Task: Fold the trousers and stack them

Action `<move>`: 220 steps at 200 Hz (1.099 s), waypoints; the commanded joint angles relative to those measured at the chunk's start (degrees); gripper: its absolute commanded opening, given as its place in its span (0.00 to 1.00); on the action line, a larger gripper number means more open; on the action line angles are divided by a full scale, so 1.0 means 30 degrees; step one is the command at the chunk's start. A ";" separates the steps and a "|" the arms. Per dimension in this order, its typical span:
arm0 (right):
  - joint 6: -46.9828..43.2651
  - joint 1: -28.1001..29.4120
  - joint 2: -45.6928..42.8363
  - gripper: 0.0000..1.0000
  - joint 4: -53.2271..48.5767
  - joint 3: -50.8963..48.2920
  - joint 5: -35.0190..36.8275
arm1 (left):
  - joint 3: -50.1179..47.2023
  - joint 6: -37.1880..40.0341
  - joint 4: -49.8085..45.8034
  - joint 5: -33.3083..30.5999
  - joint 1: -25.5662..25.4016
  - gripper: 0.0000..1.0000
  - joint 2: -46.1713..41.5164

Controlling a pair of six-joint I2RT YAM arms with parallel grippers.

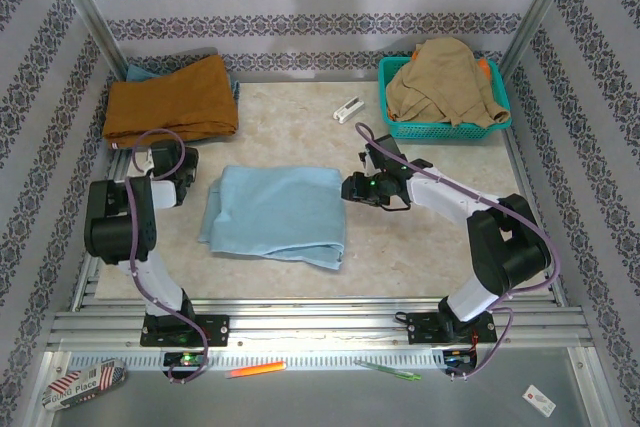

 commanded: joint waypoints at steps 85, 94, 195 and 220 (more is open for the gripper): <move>0.0688 0.0122 0.0464 0.53 0.1409 -0.0592 -0.0521 | 0.5374 -0.0690 0.4496 0.2395 0.2140 0.54 0.6195; 0.0686 0.0166 0.0534 0.53 0.1453 -0.0616 -0.0477 | 0.5801 -0.0183 0.4543 0.2388 0.2141 0.56 0.6189; 0.0629 0.0286 0.1592 0.54 0.1244 0.0072 -0.0191 | 1.0160 0.2223 0.2035 0.2150 0.2157 0.08 0.8644; 0.0664 0.0214 0.1462 0.54 0.1206 0.0064 -0.0169 | 0.9370 0.2359 0.2607 0.1952 0.2121 0.00 0.8091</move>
